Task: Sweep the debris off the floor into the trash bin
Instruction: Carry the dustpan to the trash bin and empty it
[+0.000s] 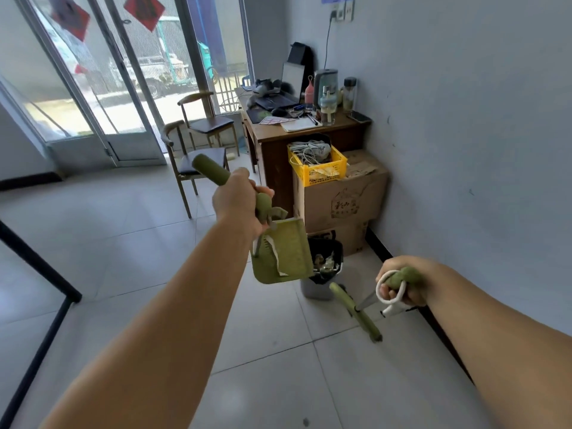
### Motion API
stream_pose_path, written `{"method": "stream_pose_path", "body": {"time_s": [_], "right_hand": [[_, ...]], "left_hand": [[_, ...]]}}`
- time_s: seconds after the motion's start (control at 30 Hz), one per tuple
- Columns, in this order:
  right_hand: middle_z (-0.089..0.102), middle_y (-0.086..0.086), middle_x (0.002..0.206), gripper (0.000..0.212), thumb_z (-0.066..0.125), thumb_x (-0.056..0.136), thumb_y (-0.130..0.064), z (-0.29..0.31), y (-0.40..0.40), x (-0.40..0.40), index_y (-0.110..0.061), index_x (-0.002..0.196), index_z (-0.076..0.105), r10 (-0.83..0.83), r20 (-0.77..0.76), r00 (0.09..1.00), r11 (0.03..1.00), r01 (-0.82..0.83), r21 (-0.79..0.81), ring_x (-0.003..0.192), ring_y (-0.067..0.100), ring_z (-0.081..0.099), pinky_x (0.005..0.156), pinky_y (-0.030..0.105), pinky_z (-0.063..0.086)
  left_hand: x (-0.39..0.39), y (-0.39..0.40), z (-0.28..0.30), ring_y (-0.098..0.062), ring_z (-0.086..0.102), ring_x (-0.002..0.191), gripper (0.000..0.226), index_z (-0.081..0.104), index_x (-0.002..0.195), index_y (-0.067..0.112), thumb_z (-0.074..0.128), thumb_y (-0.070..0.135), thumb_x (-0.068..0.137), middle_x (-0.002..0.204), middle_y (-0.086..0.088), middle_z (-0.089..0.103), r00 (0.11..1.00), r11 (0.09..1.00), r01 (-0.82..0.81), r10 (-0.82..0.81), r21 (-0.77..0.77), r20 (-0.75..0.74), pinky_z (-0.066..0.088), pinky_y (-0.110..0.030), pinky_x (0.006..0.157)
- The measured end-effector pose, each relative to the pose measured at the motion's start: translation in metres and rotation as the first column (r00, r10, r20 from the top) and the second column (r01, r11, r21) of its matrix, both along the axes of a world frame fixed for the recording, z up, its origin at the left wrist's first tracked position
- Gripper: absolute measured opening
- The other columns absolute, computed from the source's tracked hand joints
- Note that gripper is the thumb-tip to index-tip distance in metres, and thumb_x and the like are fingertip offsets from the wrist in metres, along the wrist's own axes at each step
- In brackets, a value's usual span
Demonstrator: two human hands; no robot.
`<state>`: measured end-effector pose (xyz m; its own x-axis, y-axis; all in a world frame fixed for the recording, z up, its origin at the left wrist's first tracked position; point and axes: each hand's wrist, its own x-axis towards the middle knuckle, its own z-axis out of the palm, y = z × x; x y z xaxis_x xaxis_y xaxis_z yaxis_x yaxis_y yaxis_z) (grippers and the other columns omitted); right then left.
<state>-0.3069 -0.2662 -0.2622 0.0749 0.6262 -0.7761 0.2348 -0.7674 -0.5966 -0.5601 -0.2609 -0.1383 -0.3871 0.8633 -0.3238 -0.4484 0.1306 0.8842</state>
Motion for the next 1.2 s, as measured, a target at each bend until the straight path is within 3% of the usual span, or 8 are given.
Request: {"method": "stream_pose_path", "body": {"time_s": [0.17, 0.27, 0.37, 0.53, 0.63, 0.9, 1.03, 1.2], "right_hand": [[0.052, 0.006, 0.033, 0.026, 0.040, 0.097, -0.004, -0.001, 0.001, 0.007, -0.003, 0.072, 0.047, -0.107, -0.027, 0.994, 0.990, 0.109, 0.089, 0.022, 0.013, 0.048, 0.030, 0.011, 0.039], [0.048, 0.008, 0.031, 0.038, 0.035, 0.098, -0.003, -0.002, 0.004, 0.016, -0.003, 0.062, 0.046, -0.138, -0.043, 0.990, 0.990, 0.139, 0.030, 0.019, 0.014, 0.046, 0.028, 0.013, 0.039], [0.052, 0.006, 0.034, 0.026, 0.040, 0.097, -0.004, -0.005, 0.007, 0.023, -0.003, 0.071, 0.047, -0.148, -0.079, 0.986, 0.984, 0.155, 0.088, 0.022, 0.013, 0.048, 0.028, 0.012, 0.039], [0.052, 0.007, 0.039, 0.025, 0.040, 0.096, -0.001, -0.009, 0.014, 0.030, -0.003, 0.072, 0.047, -0.188, -0.146, 0.971, 0.976, 0.202, 0.086, 0.024, 0.012, 0.048, 0.028, 0.013, 0.037], [0.051, 0.009, 0.050, 0.030, 0.034, 0.097, 0.000, -0.011, 0.020, 0.030, -0.001, 0.069, 0.047, -0.218, -0.208, 0.954, 0.970, 0.235, 0.058, 0.025, 0.013, 0.049, 0.029, 0.013, 0.040], [0.051, 0.009, 0.041, 0.040, 0.026, 0.096, -0.001, -0.011, 0.031, 0.031, -0.001, 0.061, 0.045, -0.264, -0.298, 0.917, 0.964, 0.264, -0.042, 0.026, 0.013, 0.051, 0.032, 0.012, 0.043], [0.050, 0.009, 0.039, 0.040, 0.027, 0.096, 0.001, -0.012, 0.033, 0.037, -0.001, 0.060, 0.046, -0.302, -0.300, 0.905, 0.952, 0.305, -0.039, 0.024, 0.013, 0.050, 0.028, 0.012, 0.041], [0.051, 0.008, 0.036, 0.039, 0.027, 0.098, -0.001, -0.018, 0.032, 0.036, 0.000, 0.063, 0.045, -0.327, -0.289, 0.900, 0.943, 0.330, -0.037, 0.024, 0.012, 0.051, 0.029, 0.010, 0.041]], "left_hand": [[0.023, 0.002, -0.006, -0.014, 0.056, 0.058, 0.018, 0.050, 0.074, 0.017, 0.055, 0.018, 0.091, 0.053, 0.001, 0.052, 0.986, 0.994, 0.100, -0.093, 0.044, -0.139, 0.052, -0.037, 0.068], [0.034, 0.006, -0.020, -0.015, 0.052, 0.051, 0.024, 0.050, 0.065, 0.016, 0.054, 0.015, 0.089, 0.042, 0.002, 0.051, 0.953, 0.978, 0.197, -0.175, 0.064, -0.246, 0.049, -0.036, 0.065], [0.040, 0.008, -0.042, -0.014, 0.049, 0.043, 0.030, 0.050, 0.060, 0.013, 0.053, 0.008, 0.089, 0.042, -0.001, 0.049, 0.908, 0.954, 0.289, -0.247, 0.079, -0.339, 0.050, -0.030, 0.058], [0.036, 0.007, -0.097, -0.016, 0.049, 0.042, 0.034, 0.053, 0.059, 0.009, 0.052, 0.004, 0.094, 0.045, -0.003, 0.052, 0.730, 0.871, 0.492, -0.409, 0.005, -0.548, 0.052, -0.032, 0.059], [0.037, 0.004, -0.124, -0.015, 0.051, 0.042, 0.039, 0.054, 0.055, 0.007, 0.053, 0.005, 0.094, 0.046, -0.006, 0.054, 0.599, 0.840, 0.540, -0.432, -0.059, -0.674, 0.053, -0.025, 0.055], [0.036, 0.011, -0.157, -0.006, 0.053, 0.038, 0.030, 0.052, 0.062, 0.008, 0.056, 0.008, 0.092, 0.050, -0.005, 0.056, 0.412, 0.770, 0.612, -0.507, -0.183, -0.757, 0.053, -0.022, 0.053], [0.032, 0.012, -0.169, -0.006, 0.053, 0.037, 0.033, 0.053, 0.059, 0.009, 0.058, 0.009, 0.091, 0.046, -0.002, 0.056, 0.393, 0.774, 0.604, -0.496, -0.190, -0.774, 0.053, -0.028, 0.056], [0.034, 0.010, -0.172, -0.005, 0.052, 0.038, 0.036, 0.052, 0.055, 0.014, 0.059, 0.010, 0.091, 0.044, 0.003, 0.056, 0.389, 0.784, 0.597, -0.471, -0.173, -0.792, 0.051, -0.020, 0.051]]}}
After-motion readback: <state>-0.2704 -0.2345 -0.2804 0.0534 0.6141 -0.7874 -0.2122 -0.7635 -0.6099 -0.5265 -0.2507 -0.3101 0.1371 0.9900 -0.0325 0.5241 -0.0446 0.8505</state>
